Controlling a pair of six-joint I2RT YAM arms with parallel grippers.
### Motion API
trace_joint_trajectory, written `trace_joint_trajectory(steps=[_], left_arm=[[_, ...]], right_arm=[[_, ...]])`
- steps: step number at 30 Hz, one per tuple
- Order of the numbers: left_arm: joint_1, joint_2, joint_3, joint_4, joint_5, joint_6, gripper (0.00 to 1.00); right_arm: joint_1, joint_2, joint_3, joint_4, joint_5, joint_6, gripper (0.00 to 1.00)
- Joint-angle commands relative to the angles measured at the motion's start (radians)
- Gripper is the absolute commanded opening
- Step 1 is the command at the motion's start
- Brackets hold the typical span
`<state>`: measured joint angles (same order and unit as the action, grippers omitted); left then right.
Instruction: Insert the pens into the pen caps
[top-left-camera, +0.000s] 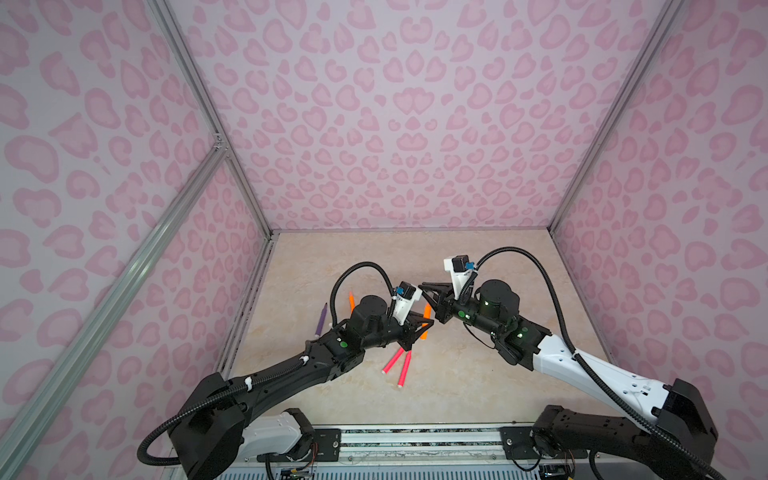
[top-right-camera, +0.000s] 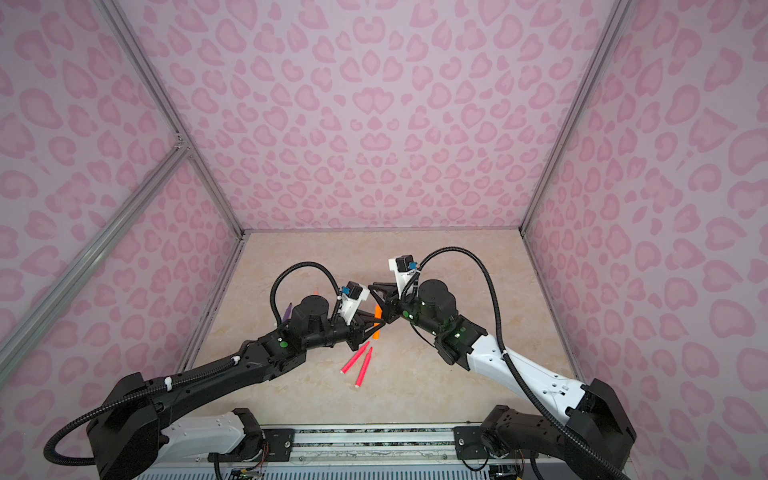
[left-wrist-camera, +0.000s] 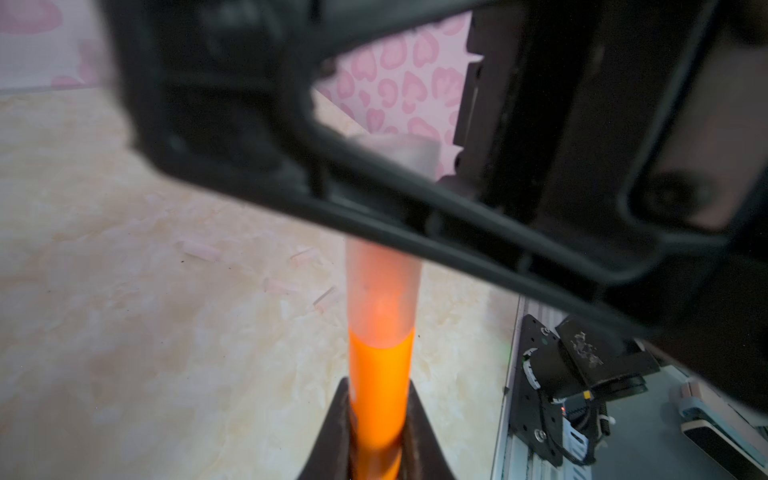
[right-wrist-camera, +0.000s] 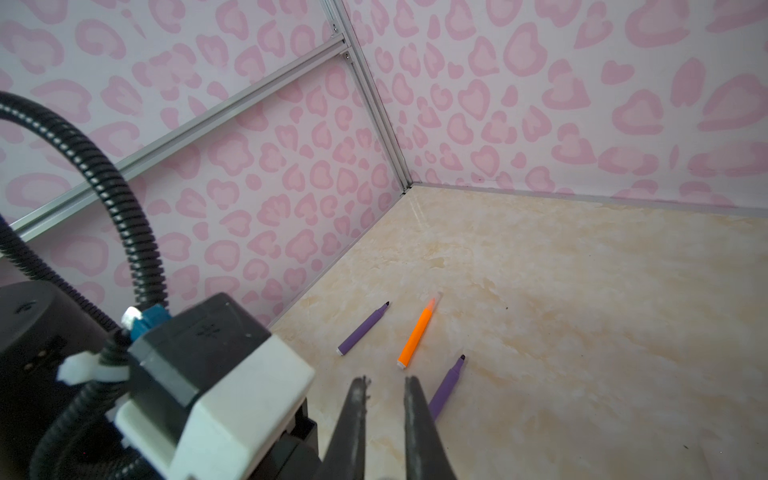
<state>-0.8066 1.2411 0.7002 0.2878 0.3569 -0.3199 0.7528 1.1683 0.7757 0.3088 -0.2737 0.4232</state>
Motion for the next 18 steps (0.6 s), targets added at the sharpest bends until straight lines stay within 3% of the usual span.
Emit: trace_joint_trajectory(steps=[1, 12, 18], left_arm=[[0.022, -0.009, 0.000, 0.119, -0.033, -0.059, 0.04], [0.047, -0.026, -0.013, 0.131, -0.012, -0.085, 0.04], [0.054, -0.035, -0.020, 0.115, -0.066, -0.091, 0.04]], right_arm=[[0.009, -0.009, -0.051, -0.059, -0.097, -0.014, 0.00], [0.132, -0.064, -0.211, -0.065, 0.015, 0.012, 0.00], [0.159, -0.047, -0.234, -0.140, 0.125, 0.048, 0.00]])
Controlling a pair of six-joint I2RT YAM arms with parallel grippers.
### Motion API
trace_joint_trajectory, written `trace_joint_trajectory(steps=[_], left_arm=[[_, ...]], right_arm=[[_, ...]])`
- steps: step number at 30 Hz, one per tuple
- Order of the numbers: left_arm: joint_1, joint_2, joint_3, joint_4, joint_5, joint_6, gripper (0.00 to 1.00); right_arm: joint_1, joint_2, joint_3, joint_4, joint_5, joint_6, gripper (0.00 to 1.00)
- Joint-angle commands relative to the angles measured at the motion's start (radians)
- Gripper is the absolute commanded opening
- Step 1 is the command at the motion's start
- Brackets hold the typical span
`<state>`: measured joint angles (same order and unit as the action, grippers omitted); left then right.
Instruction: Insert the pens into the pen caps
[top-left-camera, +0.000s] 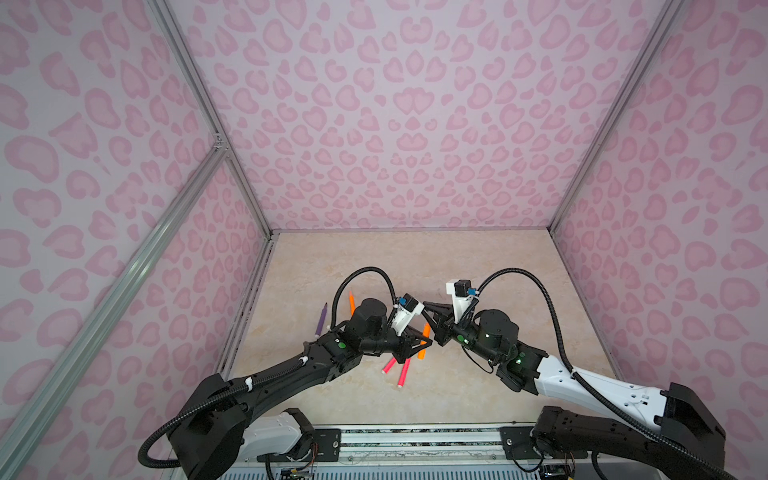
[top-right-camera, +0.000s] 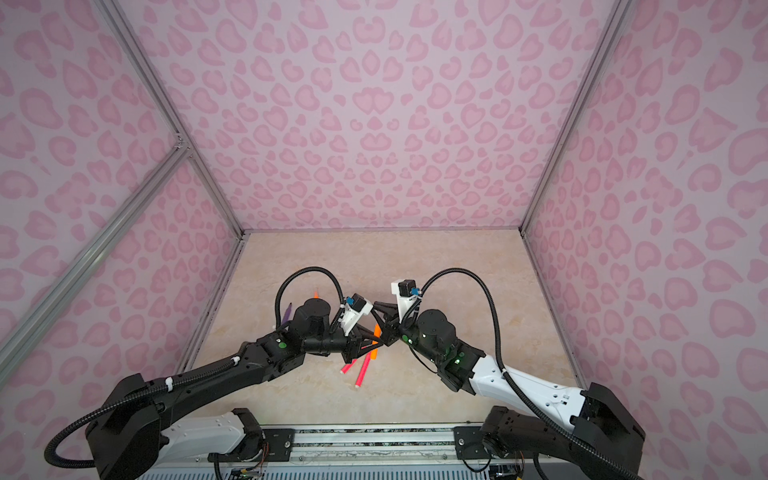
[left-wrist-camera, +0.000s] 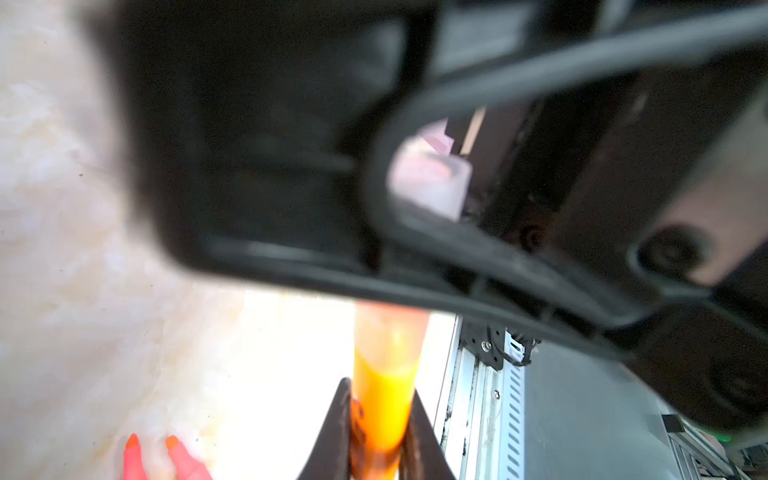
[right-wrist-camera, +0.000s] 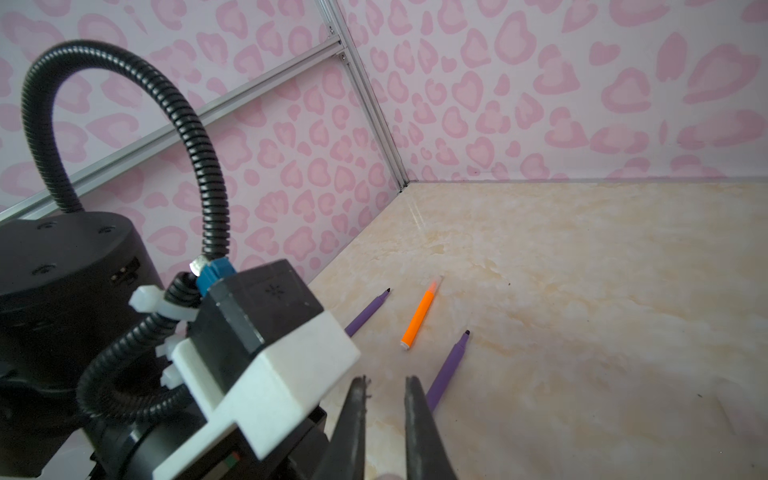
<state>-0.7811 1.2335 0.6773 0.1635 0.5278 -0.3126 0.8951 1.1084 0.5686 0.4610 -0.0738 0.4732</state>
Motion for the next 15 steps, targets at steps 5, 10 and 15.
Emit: trace_joint_trajectory(steps=[5, 10, 15], left_arm=[[0.031, -0.050, -0.003, 0.219, -0.298, -0.098, 0.04], [0.036, -0.058, -0.006, 0.193, -0.360, -0.099, 0.04], [0.038, -0.052, 0.005, 0.177, -0.365, -0.094, 0.04]], right_arm=[[0.020, 0.006, -0.045, -0.317, -0.049, 0.000, 0.00], [0.055, -0.028, -0.052, -0.340, -0.012, 0.026, 0.00], [0.096, -0.028, -0.053, -0.338, 0.004, 0.080, 0.00]])
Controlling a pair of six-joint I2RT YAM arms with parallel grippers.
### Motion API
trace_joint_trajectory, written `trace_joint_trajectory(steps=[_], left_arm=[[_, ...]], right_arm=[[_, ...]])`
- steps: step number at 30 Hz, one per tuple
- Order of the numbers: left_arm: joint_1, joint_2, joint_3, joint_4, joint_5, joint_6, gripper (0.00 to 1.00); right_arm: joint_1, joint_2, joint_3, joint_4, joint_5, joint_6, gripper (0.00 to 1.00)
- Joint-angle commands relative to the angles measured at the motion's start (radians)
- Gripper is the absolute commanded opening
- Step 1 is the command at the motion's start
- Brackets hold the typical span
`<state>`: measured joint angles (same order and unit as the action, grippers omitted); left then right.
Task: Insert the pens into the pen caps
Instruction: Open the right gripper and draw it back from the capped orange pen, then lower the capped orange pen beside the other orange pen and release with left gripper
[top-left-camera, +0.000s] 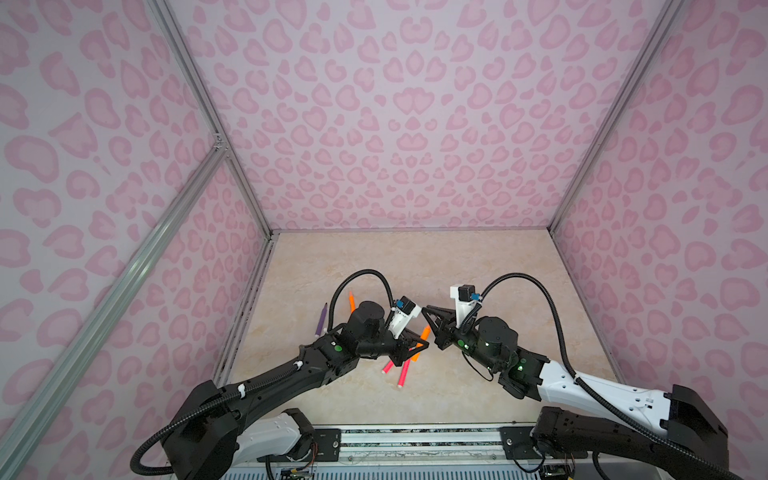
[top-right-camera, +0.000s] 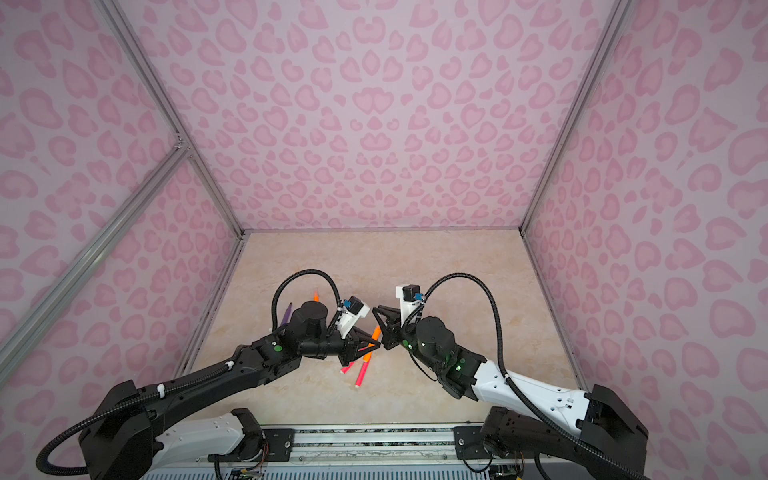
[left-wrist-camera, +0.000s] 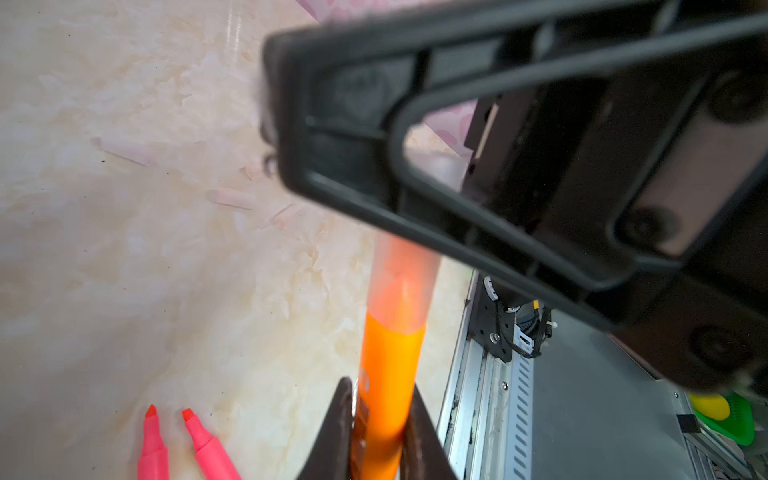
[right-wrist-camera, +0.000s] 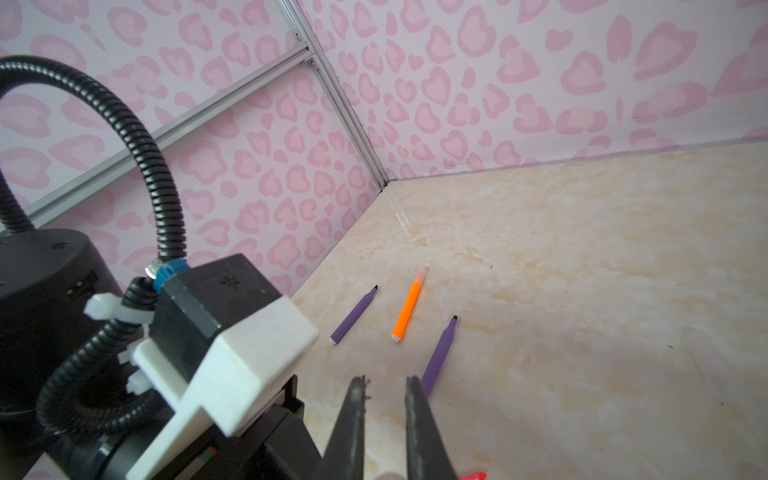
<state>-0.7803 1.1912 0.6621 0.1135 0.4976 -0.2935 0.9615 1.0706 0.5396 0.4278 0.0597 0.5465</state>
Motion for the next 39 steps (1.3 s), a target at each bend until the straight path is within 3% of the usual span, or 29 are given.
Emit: trace_joint_trajectory(steps=[1, 22, 25, 29, 34, 39], left_arm=[[0.036, -0.008, 0.021, 0.225, -0.334, -0.111, 0.04], [0.121, -0.007, -0.011, 0.322, -0.155, -0.186, 0.04], [0.121, -0.022, -0.014, 0.319, -0.162, -0.183, 0.04], [0.122, -0.029, -0.013, 0.287, -0.215, -0.159, 0.04], [0.122, 0.005, 0.023, 0.156, -0.429, -0.157, 0.04], [0.129, 0.064, 0.080, -0.048, -0.724, -0.231, 0.04]], right_arm=[[0.037, 0.016, -0.024, -0.298, -0.134, 0.012, 0.00], [0.130, 0.037, -0.095, -0.205, -0.194, -0.049, 0.00], [0.129, 0.012, -0.104, -0.215, -0.162, -0.047, 0.00], [0.128, -0.014, -0.073, -0.293, -0.038, -0.025, 0.01], [0.088, -0.042, -0.021, -0.389, 0.161, 0.025, 0.58], [-0.011, -0.043, 0.038, -0.396, 0.232, 0.091, 0.72]])
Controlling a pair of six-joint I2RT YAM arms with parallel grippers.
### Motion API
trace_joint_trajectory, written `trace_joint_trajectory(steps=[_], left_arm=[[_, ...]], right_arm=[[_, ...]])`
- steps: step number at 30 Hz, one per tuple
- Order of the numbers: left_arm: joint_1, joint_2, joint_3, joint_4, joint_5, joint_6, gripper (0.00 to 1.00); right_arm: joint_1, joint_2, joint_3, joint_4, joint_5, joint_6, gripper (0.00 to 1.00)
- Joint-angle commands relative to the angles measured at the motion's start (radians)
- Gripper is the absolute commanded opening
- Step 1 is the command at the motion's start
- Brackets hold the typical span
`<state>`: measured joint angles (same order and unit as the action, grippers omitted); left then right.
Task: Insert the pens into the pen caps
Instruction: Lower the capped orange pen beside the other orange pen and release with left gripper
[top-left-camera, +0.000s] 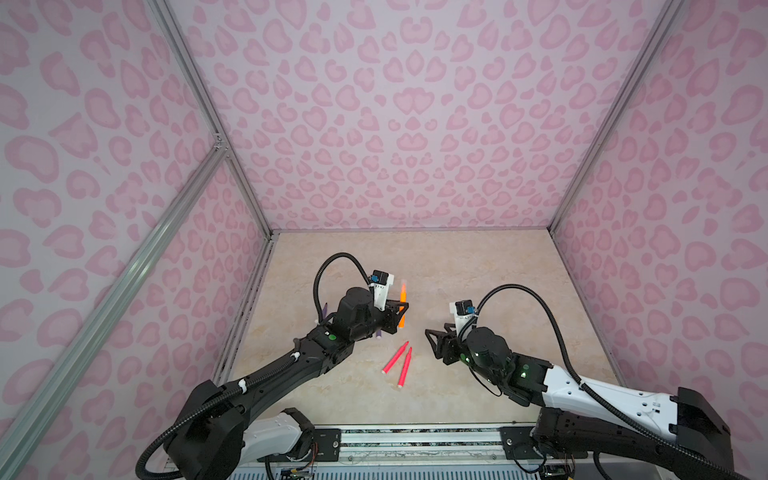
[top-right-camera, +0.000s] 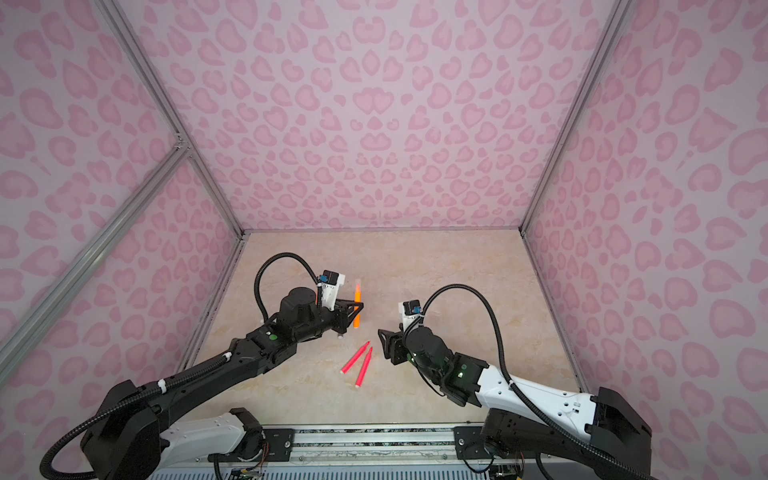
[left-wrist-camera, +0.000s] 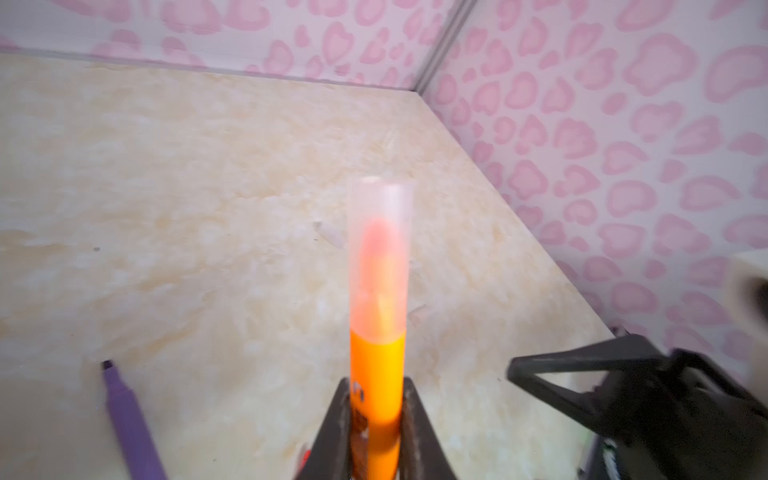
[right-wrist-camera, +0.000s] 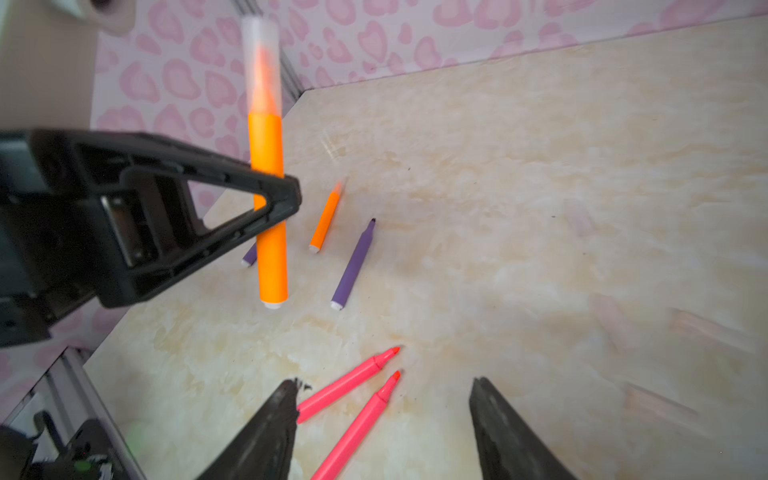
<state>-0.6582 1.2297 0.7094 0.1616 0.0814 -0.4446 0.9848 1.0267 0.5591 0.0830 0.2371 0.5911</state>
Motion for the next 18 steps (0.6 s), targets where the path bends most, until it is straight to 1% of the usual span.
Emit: trace_joint_trajectory(steps=[1, 4, 5, 8, 11, 12, 13, 15, 18], left_arm=[[0.013, 0.038, 0.047, -0.143, -0.369, -0.100, 0.04], [0.054, 0.080, 0.093, -0.297, -0.519, -0.175, 0.04], [0.073, 0.092, 0.099, -0.318, -0.525, -0.186, 0.04], [0.141, 0.138, 0.110, -0.345, -0.486, -0.208, 0.04], [0.197, 0.216, 0.155, -0.399, -0.468, -0.216, 0.04], [0.214, 0.248, 0.174, -0.410, -0.450, -0.209, 0.04], [0.229, 0.284, 0.199, -0.415, -0.409, -0.189, 0.04], [0.242, 0.352, 0.255, -0.432, -0.347, -0.154, 0.04], [0.244, 0.428, 0.307, -0.439, -0.307, -0.124, 0.04]], right_arm=[[-0.050, 0.006, 0.029, -0.038, 0.056, 0.062, 0.73], [-0.057, 0.035, 0.056, 0.013, 0.076, 0.055, 0.77], [-0.057, 0.045, 0.068, 0.013, 0.082, 0.055, 0.77], [-0.058, 0.080, 0.098, 0.000, 0.088, 0.053, 0.78], [-0.057, 0.109, 0.100, -0.001, 0.085, 0.049, 0.80], [-0.058, 0.116, 0.094, 0.010, 0.088, 0.051, 0.80], [-0.058, 0.123, 0.087, 0.028, 0.090, 0.054, 0.80], [-0.057, 0.133, 0.079, 0.053, 0.077, 0.051, 0.80], [-0.057, 0.165, 0.098, 0.042, 0.056, 0.045, 0.80]])
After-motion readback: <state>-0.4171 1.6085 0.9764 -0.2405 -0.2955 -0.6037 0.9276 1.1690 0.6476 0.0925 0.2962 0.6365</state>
